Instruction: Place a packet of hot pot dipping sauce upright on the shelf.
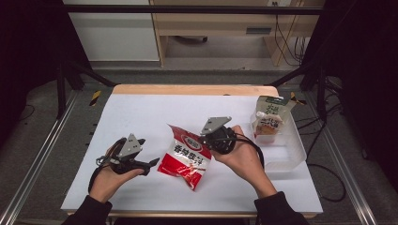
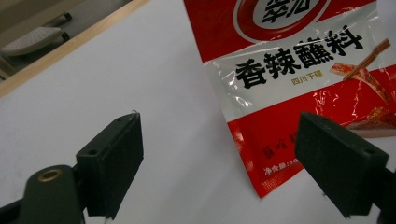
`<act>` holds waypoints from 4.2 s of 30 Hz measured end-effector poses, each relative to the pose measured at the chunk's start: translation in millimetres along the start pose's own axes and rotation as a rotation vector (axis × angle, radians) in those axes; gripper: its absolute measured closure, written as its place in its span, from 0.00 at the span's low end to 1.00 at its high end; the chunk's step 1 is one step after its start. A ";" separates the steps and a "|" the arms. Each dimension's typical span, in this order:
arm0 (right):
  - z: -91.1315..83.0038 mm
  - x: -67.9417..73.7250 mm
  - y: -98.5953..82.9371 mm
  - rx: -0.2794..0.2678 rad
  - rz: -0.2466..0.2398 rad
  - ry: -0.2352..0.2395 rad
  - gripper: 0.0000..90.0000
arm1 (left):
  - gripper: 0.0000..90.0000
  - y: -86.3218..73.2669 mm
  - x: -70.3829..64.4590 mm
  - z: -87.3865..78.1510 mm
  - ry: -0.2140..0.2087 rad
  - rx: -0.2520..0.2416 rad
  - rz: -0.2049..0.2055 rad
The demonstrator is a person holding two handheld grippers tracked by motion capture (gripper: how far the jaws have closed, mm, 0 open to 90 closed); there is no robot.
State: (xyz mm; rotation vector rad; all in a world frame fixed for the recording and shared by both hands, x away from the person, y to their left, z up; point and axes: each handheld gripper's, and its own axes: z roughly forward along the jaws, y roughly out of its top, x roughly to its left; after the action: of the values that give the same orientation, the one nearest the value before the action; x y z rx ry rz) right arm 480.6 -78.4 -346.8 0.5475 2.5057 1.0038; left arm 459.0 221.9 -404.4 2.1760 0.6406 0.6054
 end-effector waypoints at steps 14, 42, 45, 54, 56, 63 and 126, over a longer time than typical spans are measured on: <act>-14.6 7.3 38.8 -0.070 -0.088 0.060 1.00 | 0.30 32.0 22.3 -11.7 0.014 -0.082 -0.010; -22.0 3.1 40.3 -0.062 -0.110 0.082 1.00 | 1.00 54.2 19.5 -21.4 -0.187 -0.100 -0.003; -24.7 -0.8 38.6 -0.067 -0.109 0.078 1.00 | 1.00 57.6 17.2 -21.1 -0.189 -0.103 0.000; -34.2 -8.7 36.4 -0.054 -0.109 0.063 1.00 | 1.00 70.4 12.2 -23.9 -0.188 -0.112 0.028; -35.8 -9.6 35.1 -0.045 -0.109 0.061 1.00 | 1.00 73.9 9.5 -25.5 -0.184 -0.106 0.049; -37.3 -11.8 30.2 -0.012 -0.111 0.072 0.95 | 1.00 80.8 5.0 -27.4 -0.183 -0.102 0.069; -32.3 -22.4 44.7 0.197 -0.247 0.036 1.00 | 0.87 81.0 4.0 -14.3 -0.211 -0.184 0.026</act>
State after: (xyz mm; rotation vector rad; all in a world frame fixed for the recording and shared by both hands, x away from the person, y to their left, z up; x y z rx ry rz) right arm 493.5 -77.6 -288.7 0.2658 2.6409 0.6860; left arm 473.4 185.5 -332.0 2.0428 0.4276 0.4233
